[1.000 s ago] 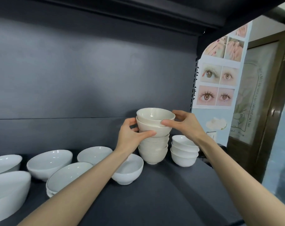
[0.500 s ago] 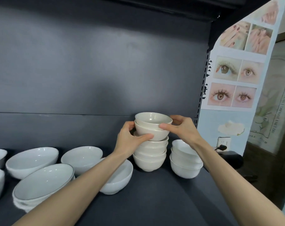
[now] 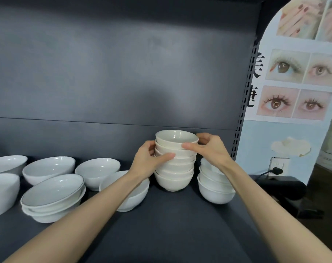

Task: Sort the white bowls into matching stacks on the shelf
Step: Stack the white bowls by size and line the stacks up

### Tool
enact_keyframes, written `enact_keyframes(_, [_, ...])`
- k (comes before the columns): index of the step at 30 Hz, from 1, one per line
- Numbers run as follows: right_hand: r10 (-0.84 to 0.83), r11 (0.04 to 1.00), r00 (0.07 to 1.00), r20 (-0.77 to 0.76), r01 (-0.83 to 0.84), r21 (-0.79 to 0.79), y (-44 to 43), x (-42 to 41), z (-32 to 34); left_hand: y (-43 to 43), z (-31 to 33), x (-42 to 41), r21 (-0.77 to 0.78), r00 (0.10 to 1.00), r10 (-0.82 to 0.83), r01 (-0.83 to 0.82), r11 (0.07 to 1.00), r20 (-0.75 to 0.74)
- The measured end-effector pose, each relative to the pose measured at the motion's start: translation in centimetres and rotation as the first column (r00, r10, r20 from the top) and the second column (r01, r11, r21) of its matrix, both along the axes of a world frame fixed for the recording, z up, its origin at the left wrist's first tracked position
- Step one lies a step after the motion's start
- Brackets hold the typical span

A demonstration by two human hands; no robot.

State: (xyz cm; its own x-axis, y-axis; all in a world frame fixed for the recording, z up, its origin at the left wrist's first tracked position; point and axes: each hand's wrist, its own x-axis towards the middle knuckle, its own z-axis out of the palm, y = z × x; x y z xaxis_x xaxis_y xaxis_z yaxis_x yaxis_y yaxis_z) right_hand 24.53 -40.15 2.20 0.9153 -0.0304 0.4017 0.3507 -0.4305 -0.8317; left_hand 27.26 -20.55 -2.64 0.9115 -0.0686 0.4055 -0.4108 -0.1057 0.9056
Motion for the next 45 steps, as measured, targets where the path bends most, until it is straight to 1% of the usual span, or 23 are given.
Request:
enact_keyframes(4, [0.011,1.0,1.0,0.01,-0.011,0.011,-0.1,0.4,-0.1,0.1,-0.1,0.1,0.009,1.0,0.007,-0.007,1.0,0.021])
enact_keyframes(11, [0.021,0.999,1.0,0.017,-0.022,0.044,-0.2,0.8,-0.2,0.4,-0.2,0.1,0.015,0.999,-0.042,0.041,0.999,0.034])
enact_keyframes(21, [0.006,0.999,1.0,0.015,-0.007,0.036,0.0,0.6,-0.1,0.6,-0.2,0.5,0.058,0.998,-0.021,0.018,0.998,0.055])
enact_keyframes(23, [0.003,1.0,1.0,-0.004,-0.003,0.022,0.1,0.3,0.0,0.6,0.0,0.5,0.069,0.999,-0.018,0.015,0.998,0.049])
enact_keyframes(27, [-0.002,0.998,1.0,-0.028,0.0,-0.065,-0.1,0.1,0.1,0.6,0.5,-0.1,0.106,1.0,-0.016,0.013,0.994,0.024])
enact_keyframes(31, [-0.013,0.994,0.999,-0.041,0.008,-0.113,-0.1,-0.2,0.5,0.8,1.5,-0.9,0.229,1.0,0.022,-0.023,0.973,0.006])
enact_keyframes(34, [-0.02,0.978,0.996,-0.091,0.0,-0.207,-0.1,-0.4,1.1,1.1,2.6,-1.2,0.385,0.997,0.069,-0.057,0.921,-0.019])
enact_keyframes(36, [-0.037,0.96,0.991,-0.13,-0.001,-0.28,0.1,-0.8,1.8,1.3,3.3,-1.5,0.501,0.995,0.096,-0.072,0.863,-0.023])
enact_keyframes(38, [-0.046,0.937,0.99,-0.133,-0.003,-0.349,0.2,-1.3,2.6,1.8,3.9,-2.1,0.605,0.991,0.129,-0.118,0.787,0.026])
enact_keyframes(41, [-0.072,0.873,0.996,-0.048,0.04,-0.486,0.9,-2.4,4.0,3.0,5.0,-3.5,0.686,0.969,0.185,-0.245,0.685,0.162])
enact_keyframes(45, [-0.032,0.788,0.998,0.051,0.057,-0.613,3.3,-4.2,5.7,5.7,7.0,-6.0,0.762,0.935,0.204,-0.356,0.541,0.291])
